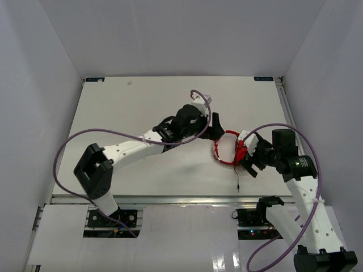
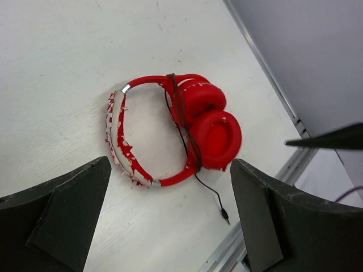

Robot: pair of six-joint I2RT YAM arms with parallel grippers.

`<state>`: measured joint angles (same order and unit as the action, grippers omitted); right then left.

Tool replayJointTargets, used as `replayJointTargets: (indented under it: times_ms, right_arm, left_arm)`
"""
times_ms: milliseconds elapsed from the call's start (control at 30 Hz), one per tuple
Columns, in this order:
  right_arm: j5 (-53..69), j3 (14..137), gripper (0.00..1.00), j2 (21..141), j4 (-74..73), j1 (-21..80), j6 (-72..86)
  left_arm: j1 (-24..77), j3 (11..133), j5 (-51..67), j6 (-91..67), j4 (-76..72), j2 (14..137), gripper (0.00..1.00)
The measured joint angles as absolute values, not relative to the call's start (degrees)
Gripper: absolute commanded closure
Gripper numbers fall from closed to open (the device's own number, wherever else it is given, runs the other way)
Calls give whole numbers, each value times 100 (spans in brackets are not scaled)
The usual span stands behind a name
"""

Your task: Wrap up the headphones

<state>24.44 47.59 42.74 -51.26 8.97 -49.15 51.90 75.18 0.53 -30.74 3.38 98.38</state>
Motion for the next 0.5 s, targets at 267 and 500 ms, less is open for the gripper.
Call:
replayJointTargets:
  times_ms: [267,500]
  right_arm:
    - [2052,5064,10,3977,-4884,827,-3760]
    - [800,5018,10,3458,-3480,819,-2105]
  left_arm:
    - [5192,5740,235,-2376,379,6740,2]
    - [5190,4162,161,-2327,716,4011,2]
